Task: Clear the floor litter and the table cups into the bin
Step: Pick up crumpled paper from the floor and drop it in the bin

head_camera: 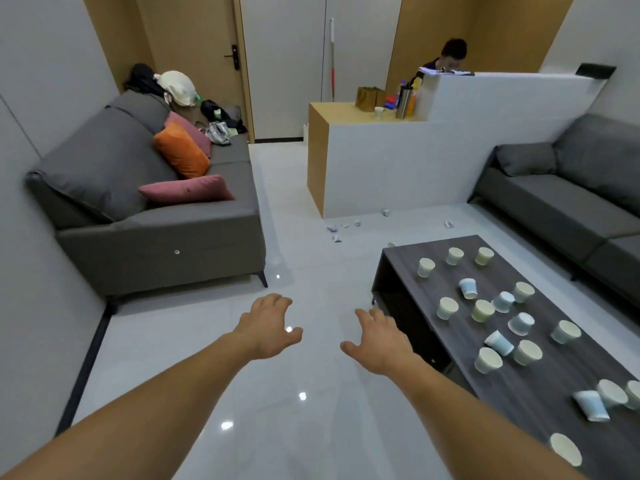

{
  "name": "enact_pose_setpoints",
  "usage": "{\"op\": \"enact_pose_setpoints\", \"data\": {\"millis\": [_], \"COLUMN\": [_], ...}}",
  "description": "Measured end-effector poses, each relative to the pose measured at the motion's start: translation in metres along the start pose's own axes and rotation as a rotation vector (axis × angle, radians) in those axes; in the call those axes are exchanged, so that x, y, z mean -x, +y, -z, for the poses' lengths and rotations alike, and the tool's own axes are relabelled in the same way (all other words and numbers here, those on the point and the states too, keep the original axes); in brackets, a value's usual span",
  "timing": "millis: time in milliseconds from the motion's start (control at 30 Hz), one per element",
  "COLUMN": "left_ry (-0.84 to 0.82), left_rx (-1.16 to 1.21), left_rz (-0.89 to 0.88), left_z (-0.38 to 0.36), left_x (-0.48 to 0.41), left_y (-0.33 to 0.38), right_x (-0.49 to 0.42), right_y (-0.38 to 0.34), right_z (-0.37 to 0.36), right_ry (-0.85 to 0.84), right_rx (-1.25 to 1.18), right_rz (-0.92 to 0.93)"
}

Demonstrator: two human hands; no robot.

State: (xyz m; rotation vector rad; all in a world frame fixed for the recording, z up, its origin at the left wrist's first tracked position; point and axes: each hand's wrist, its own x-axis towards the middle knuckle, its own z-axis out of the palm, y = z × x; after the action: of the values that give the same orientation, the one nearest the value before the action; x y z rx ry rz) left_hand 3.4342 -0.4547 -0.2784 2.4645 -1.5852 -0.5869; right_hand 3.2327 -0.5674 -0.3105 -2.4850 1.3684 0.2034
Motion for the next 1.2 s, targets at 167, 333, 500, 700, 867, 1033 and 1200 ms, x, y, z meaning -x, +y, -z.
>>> {"op": "enact_pose_setpoints", "data": {"millis": [167,333,500,700,867,1033,1200], "left_ry": [0.004,0.015,-0.002,-0.064,-0.042,-0.011,-0.050], "left_rx": [0.013,0.016,-0.016,-0.037,-0.040,-0.026,-0.020], "left_rz": [-0.009,-0.072,-0.119,-0.135,-0.108,-0.058,-0.028], "left_z": [0.022,0.066,0.105,0.111,0.126,0.152,0.159], "left_x": [-0.103,-0.214,-0.312,-0.431,-0.535,-0.624,-0.708], "left_y": [-0.023,-0.035,-0.038,-0.021,0.004,0.025,0.033], "right_x": [-0.100,-0.195,-0.279,-0.388,-0.503,-0.597,-0.678], "right_y": [-0.016,-0.029,-0.034,-0.007,0.027,0.053,0.073], "right_z": [0.020,0.049,0.075,0.095,0.129,0.167,0.187], "right_ry": [0.024,0.027,0.037,0.012,0.023,0.011,-0.044], "right_rx": [0.018,0.020,-0.013,-0.022,-0.046,-0.032,-0.020], "right_rz": [0.024,-0.027,-0.077,-0.088,-0.047,-0.001,0.008]}}
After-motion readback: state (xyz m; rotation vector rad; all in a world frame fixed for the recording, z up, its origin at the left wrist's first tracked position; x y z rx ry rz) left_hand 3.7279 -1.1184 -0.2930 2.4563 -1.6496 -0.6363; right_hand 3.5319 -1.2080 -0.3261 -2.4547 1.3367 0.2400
